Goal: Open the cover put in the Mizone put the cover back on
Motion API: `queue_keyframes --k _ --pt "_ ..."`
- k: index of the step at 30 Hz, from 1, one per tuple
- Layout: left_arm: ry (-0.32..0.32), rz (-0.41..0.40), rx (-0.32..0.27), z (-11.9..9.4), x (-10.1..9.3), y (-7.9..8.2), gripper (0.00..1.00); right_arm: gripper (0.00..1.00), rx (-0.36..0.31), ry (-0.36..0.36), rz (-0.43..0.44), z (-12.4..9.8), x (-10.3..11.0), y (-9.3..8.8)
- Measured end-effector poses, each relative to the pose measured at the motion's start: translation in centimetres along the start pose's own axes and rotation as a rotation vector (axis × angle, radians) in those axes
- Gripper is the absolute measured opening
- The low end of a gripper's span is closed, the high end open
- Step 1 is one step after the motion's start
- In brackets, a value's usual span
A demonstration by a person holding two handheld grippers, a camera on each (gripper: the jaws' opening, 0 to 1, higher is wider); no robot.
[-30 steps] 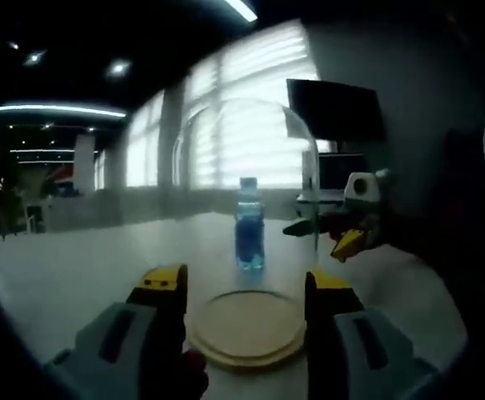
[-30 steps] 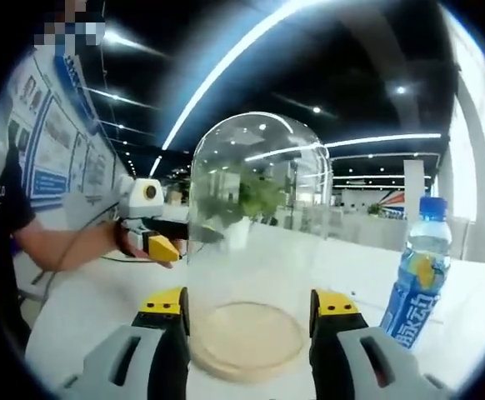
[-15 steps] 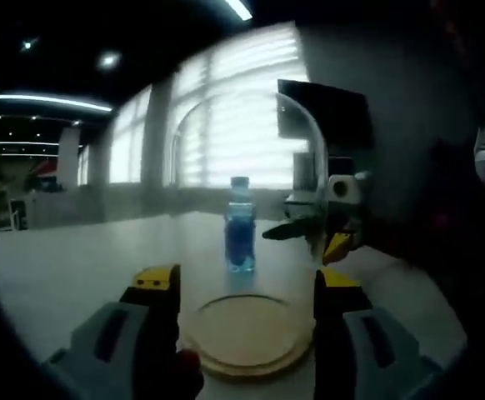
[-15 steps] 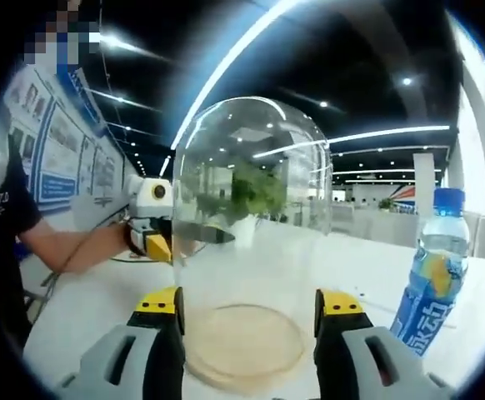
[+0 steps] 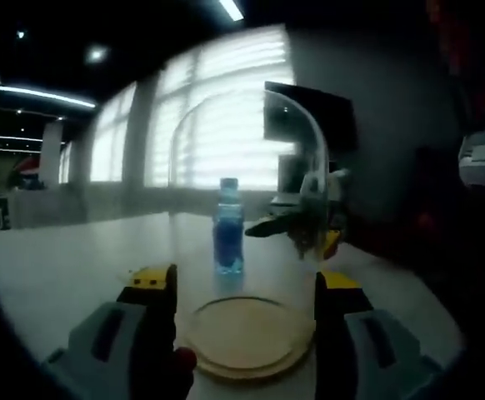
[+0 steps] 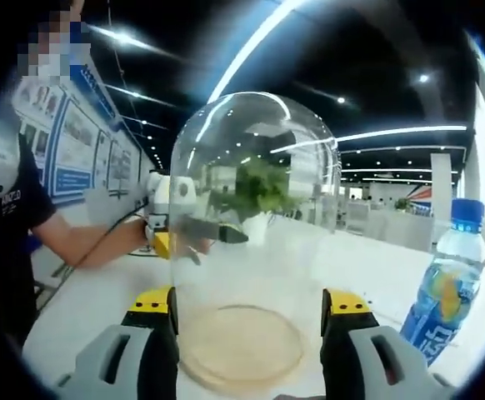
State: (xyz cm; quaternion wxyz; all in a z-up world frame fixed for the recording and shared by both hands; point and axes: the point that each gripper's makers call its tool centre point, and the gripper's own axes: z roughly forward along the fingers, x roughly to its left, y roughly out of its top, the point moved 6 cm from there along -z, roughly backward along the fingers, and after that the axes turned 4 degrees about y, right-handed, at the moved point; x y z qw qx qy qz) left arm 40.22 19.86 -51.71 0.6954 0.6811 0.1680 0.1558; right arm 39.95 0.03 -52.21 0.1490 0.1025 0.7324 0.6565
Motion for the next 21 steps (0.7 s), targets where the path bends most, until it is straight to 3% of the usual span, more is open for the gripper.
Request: queue_keyframes --k 7,16,21 --pt "-0.025 0.052 0.020 0.5 -0.1 0.0 0.60 0.67 -0.008 0.047 0.002 0.7 -0.5 0.4" --pt "-0.067 0.044 0.080 0.4 0.7 0.6 0.57 0.71 0.026 0.105 -0.006 1.3 -0.9 0.7" --pt "-0.089 0.049 0.079 0.5 0.8 0.5 0.58 0.72 0.027 0.135 -0.013 1.5 -1.2 0.7"
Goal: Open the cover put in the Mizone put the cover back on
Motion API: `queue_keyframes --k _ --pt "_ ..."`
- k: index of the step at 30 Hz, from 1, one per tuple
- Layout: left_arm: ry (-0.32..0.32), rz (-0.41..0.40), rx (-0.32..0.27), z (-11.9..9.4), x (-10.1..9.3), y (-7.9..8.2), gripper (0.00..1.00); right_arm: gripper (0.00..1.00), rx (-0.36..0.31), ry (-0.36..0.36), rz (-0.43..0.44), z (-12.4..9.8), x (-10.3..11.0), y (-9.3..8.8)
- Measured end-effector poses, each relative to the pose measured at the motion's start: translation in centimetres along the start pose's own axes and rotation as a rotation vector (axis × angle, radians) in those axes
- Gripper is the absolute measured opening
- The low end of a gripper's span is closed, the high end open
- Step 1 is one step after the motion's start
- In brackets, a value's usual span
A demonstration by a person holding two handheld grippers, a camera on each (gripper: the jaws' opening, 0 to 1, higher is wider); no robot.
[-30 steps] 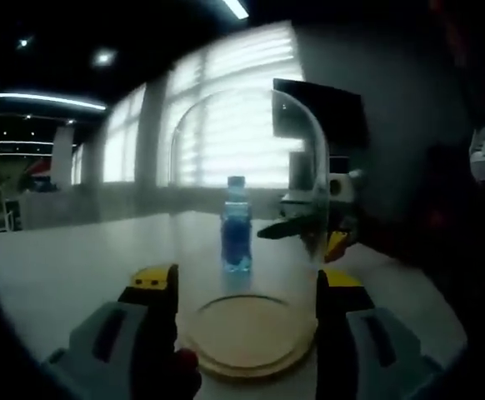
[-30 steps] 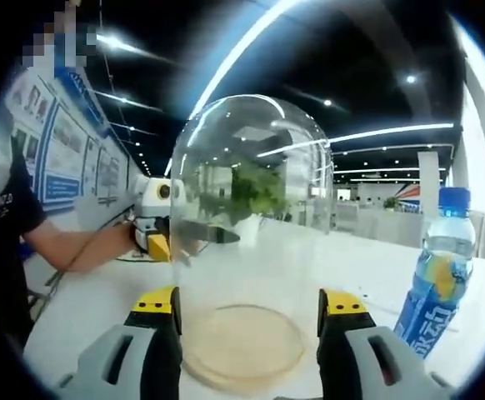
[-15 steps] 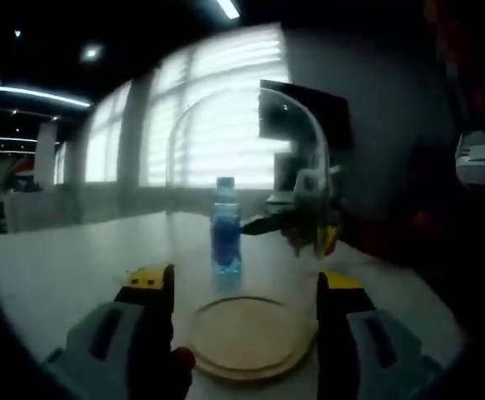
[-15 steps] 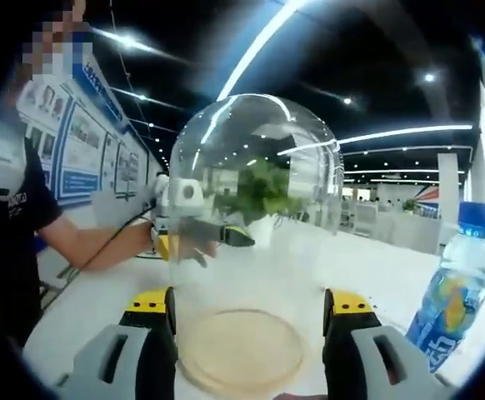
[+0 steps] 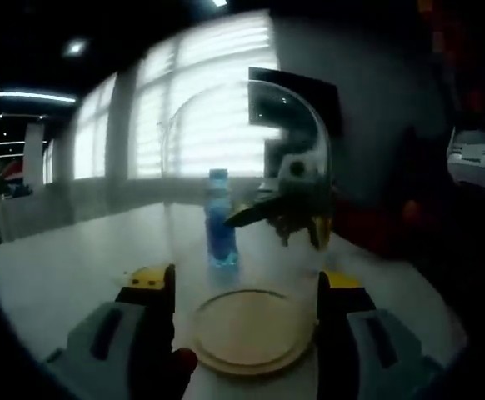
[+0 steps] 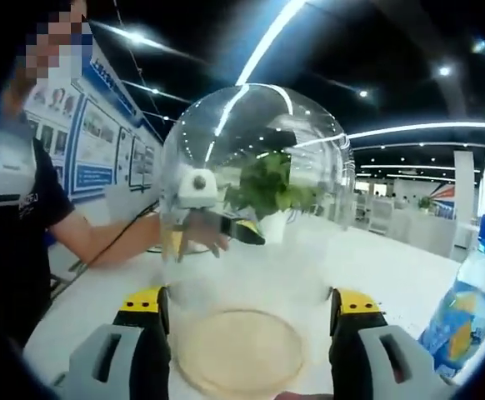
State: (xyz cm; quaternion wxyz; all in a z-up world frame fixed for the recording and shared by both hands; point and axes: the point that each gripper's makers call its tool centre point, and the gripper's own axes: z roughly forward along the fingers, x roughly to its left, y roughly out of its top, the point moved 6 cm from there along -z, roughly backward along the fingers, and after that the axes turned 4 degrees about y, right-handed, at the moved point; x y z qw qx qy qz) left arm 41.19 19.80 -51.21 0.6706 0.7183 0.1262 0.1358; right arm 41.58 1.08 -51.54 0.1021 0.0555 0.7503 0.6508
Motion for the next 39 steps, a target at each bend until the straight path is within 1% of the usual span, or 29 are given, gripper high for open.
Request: queue_keyframes --k 4,7,8,10,12,17,20,21,24,26,28,32,33,35,37,39 --pt "-0.009 0.015 0.019 0.3 0.0 0.2 0.59 0.73 -0.030 0.020 0.017 0.1 -0.2 -0.2" --pt "-0.013 0.022 0.021 0.3 0.1 0.2 0.60 0.75 -0.047 0.036 0.025 0.5 -0.5 -0.3" --pt "-0.018 0.023 0.018 0.4 0.1 0.2 0.61 0.76 -0.053 0.040 0.026 0.6 -0.5 -0.3" --pt "-0.029 0.018 -0.007 0.4 0.1 0.2 0.62 0.77 -0.066 0.047 0.030 0.8 -0.5 -0.2" --pt "-0.036 -0.010 -0.032 0.6 0.2 0.5 0.63 0.78 -0.076 0.054 0.033 0.8 -0.6 -0.3" --pt "-0.044 -0.021 -0.054 0.8 0.3 0.7 0.65 0.78 -0.081 0.070 0.046 1.0 -0.7 -0.4" --pt "-0.051 -0.028 -0.068 1.0 0.4 0.5 0.67 0.79 -0.082 0.084 0.078 1.1 -0.8 -0.6" --pt "-0.057 -0.034 -0.069 1.1 0.4 0.4 0.67 0.79 -0.081 0.090 0.093 1.2 -0.8 -0.8" --pt "-0.073 -0.039 -0.071 1.7 0.4 0.1 0.71 0.80 -0.087 0.102 0.104 1.5 -0.9 -0.9" --pt "-0.080 -0.047 -0.064 2.1 0.3 -0.1 0.74 0.81 -0.094 0.110 0.102 1.5 -0.9 -0.9" --pt "-0.085 -0.046 -0.045 2.6 0.2 -0.5 0.76 0.81 -0.100 0.117 0.104 1.6 -1.0 -1.0" --pt "-0.094 -0.048 -0.054 2.6 0.3 -0.6 0.77 0.83 -0.123 0.131 0.113 1.9 -1.0 -1.1" --pt "-0.096 -0.052 -0.058 2.7 0.3 -0.6 0.77 0.87 -0.162 0.146 0.137 2.5 -1.1 -1.3" --pt "-0.105 -0.066 -0.070 2.9 0.3 -0.5 0.77 0.90 -0.173 0.150 0.147 3.0 -1.1 -1.4" --pt "-0.106 -0.070 -0.070 2.9 0.3 -0.5 0.77 0.90 -0.186 0.153 0.141 2.9 -1.0 -1.3" --pt "-0.107 -0.070 -0.070 2.9 0.3 -0.5 0.77 0.90 -0.183 0.156 0.135 3.1 -1.0 -1.2"
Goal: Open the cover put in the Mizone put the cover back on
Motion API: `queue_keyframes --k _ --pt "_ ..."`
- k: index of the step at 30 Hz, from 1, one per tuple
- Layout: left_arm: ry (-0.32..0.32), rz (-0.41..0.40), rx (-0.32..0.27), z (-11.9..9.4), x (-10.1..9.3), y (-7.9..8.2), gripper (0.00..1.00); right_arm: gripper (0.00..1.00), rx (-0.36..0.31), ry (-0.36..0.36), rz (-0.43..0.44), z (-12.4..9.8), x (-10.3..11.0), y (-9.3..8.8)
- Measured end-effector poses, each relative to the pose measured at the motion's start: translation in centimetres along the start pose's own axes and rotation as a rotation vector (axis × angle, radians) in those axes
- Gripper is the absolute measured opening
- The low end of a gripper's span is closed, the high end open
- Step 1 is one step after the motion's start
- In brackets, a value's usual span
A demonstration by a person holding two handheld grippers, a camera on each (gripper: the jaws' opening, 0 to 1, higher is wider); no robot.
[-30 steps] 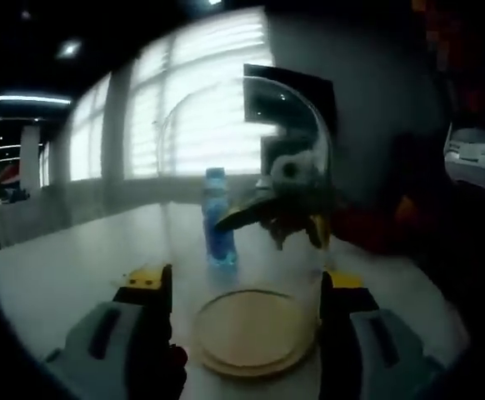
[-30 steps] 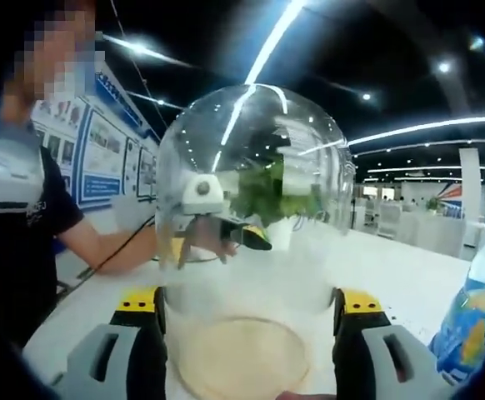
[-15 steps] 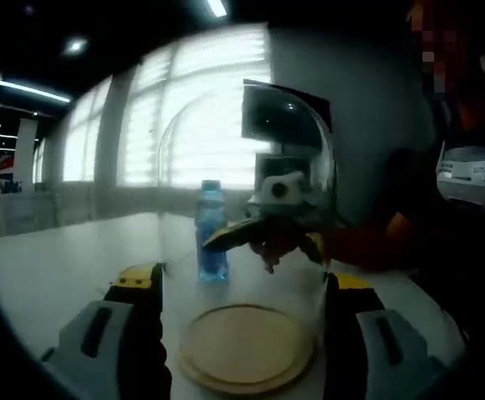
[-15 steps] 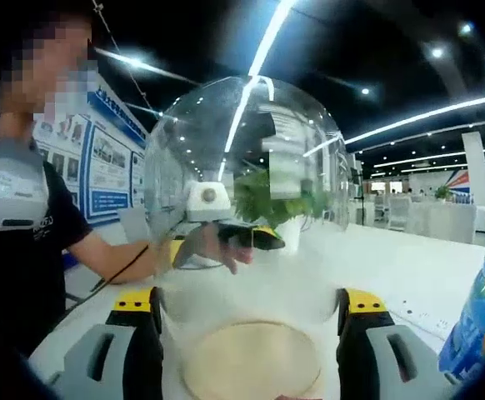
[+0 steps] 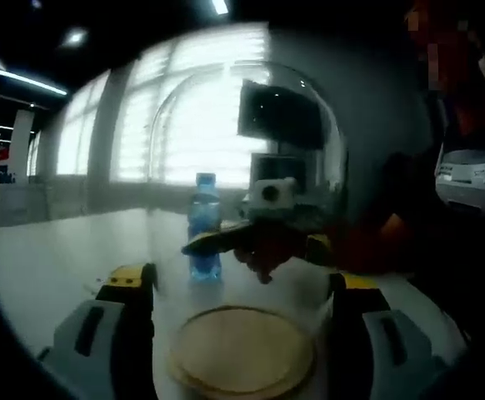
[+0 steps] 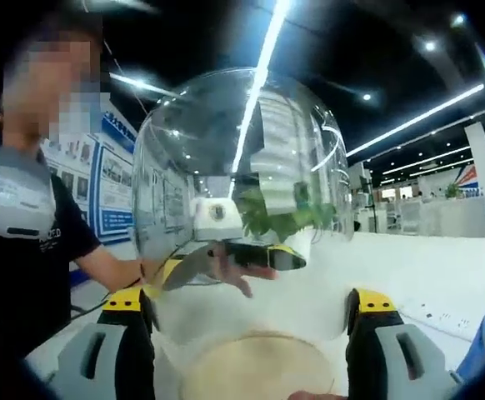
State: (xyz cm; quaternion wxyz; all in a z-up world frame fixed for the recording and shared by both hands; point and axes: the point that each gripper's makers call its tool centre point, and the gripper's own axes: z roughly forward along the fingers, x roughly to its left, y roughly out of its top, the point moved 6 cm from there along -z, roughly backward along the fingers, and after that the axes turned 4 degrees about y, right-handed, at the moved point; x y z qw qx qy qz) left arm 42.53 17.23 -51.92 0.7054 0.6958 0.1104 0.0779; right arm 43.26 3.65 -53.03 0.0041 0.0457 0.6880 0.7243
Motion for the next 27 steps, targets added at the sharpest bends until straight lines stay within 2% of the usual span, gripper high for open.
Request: queue_keyframes --k 5,9,22,27 --pt "0.007 0.008 0.013 0.09 -0.03 0.01 0.77 0.90 0.022 0.001 -0.009 0.07 0.02 0.13" --pt "0.004 0.014 0.009 0.15 -0.08 0.03 0.76 0.90 0.009 -0.003 -0.021 0.07 0.00 0.18" --pt "0.021 0.032 0.084 0.29 -0.32 0.35 0.75 0.90 0.017 -0.005 -0.029 0.27 0.12 0.35" --pt "0.021 0.039 0.087 0.10 -0.26 0.43 0.75 0.90 0.023 -0.010 -0.042 0.51 0.41 0.63"
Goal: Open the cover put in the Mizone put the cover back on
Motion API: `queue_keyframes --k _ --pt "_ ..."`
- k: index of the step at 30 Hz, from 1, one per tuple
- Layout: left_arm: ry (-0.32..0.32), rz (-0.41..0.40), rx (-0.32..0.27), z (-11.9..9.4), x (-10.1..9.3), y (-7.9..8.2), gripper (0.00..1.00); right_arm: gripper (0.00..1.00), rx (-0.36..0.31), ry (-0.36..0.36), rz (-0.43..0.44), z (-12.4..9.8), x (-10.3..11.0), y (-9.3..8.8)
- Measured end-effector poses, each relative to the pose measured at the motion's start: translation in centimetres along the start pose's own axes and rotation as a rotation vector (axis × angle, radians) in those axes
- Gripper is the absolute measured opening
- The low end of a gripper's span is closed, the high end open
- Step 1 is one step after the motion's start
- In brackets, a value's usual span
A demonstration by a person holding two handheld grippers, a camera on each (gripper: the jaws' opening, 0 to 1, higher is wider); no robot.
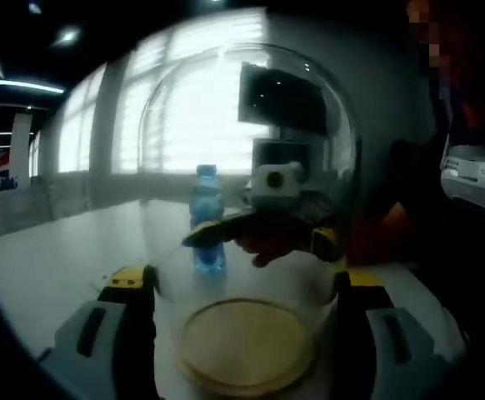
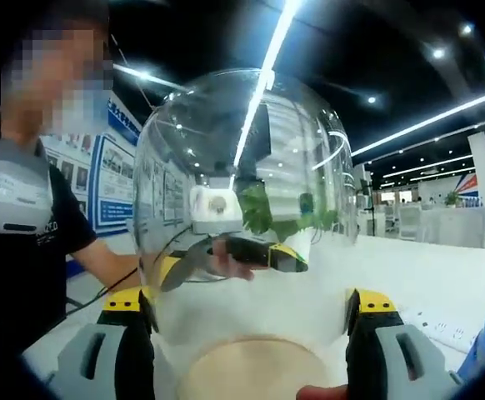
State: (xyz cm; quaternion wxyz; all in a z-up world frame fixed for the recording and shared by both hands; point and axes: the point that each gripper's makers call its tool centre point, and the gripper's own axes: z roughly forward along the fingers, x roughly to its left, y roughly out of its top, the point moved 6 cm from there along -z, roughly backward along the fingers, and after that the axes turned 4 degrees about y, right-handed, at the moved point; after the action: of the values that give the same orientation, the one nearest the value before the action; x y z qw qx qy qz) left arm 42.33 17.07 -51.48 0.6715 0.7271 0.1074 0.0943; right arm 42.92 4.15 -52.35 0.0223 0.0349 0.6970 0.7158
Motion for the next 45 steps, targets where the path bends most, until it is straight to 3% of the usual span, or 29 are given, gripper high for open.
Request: queue_keyframes --k 13,21,33,45 --pt "0.007 -0.027 0.007 0.3 0.0 0.2 0.76 0.90 -0.011 0.000 0.022 -0.2 -0.2 -0.1" --pt "0.008 -0.034 -0.036 0.0 -0.6 1.7 0.75 0.90 -0.048 0.007 0.049 -0.3 0.2 1.0" --pt "0.011 0.024 -0.008 -0.2 -1.8 2.9 0.75 0.90 -0.022 0.014 -0.001 -0.5 1.3 2.2" --pt "0.011 0.060 0.060 0.0 -3.0 3.1 0.75 0.90 0.061 0.017 -0.035 -0.8 2.5 2.7"
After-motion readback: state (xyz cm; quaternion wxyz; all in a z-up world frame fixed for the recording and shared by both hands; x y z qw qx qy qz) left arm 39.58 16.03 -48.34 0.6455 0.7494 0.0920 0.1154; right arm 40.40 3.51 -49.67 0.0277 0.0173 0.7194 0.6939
